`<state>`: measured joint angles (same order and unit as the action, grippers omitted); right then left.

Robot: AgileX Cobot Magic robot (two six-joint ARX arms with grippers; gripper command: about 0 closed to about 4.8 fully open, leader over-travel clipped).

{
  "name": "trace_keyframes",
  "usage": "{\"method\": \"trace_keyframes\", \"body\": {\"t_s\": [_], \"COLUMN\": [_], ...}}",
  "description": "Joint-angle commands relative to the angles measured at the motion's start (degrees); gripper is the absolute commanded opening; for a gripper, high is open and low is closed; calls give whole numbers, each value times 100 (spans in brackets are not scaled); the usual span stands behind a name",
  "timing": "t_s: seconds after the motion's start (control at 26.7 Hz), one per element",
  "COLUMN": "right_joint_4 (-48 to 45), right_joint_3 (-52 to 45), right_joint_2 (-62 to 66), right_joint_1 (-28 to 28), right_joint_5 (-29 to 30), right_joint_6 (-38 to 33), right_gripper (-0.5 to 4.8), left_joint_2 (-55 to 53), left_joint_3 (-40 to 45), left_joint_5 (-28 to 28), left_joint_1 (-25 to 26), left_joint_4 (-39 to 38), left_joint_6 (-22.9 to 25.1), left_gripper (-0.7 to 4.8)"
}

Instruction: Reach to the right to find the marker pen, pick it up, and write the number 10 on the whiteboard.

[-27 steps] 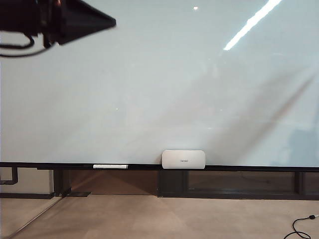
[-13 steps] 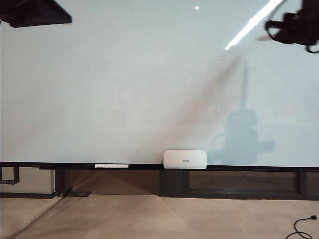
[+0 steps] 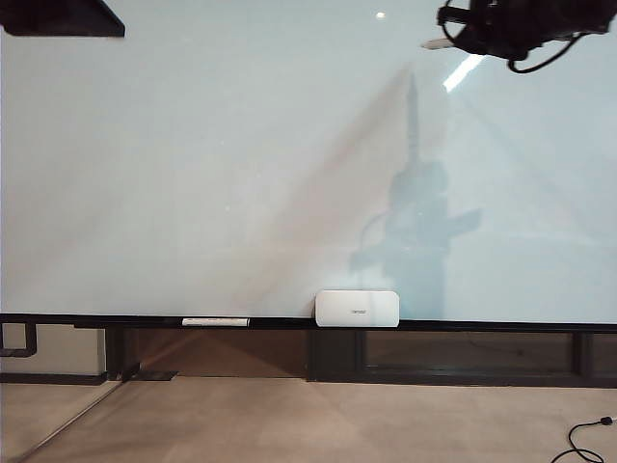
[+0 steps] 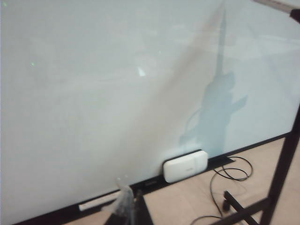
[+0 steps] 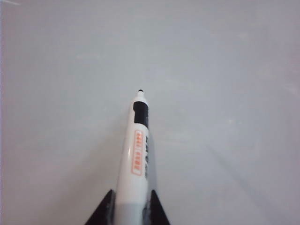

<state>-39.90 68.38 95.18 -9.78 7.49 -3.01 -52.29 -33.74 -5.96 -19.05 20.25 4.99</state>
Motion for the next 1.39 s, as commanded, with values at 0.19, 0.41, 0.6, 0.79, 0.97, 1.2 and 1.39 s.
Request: {"method": "trace_keyframes", "body": {"t_s": [0.19, 0.41, 0.6, 0.79, 0.97, 1.2, 1.39], "right_joint_4": [-13, 28, 282, 402, 468, 774, 885], "right_joint_3": [210, 531, 953, 1268, 1633, 2135, 2380], "right_joint_2": [131, 310, 529, 645, 815, 1082, 1182], "right_joint_1": [-391, -640, -772, -962, -1180, -1366, -1432], "right_joint_5": [-13, -35, -33, -31, -33, -42, -52], "right_joint_6": [-2, -92, -186, -190, -188, -190, -195], "right_gripper": [-1, -1, -1, -1, -1, -1, -1], "left_joint_2": [15, 17, 24, 24, 52, 146, 275], "left_joint_3": [-57, -61, -192, -531, -774, -774, -776], "left_joint_5": [63, 437, 533, 772, 933, 1506, 1617], "left_joint_1": [4, 4, 4, 4, 4, 4, 4], "left_joint_4": [-59, -122, -177, -378, -540, -748, -726], "left_joint_6": [140, 308, 520, 592, 866, 887, 1110], "left_gripper": [-6, -6, -6, -6, -6, -6, -6]}}
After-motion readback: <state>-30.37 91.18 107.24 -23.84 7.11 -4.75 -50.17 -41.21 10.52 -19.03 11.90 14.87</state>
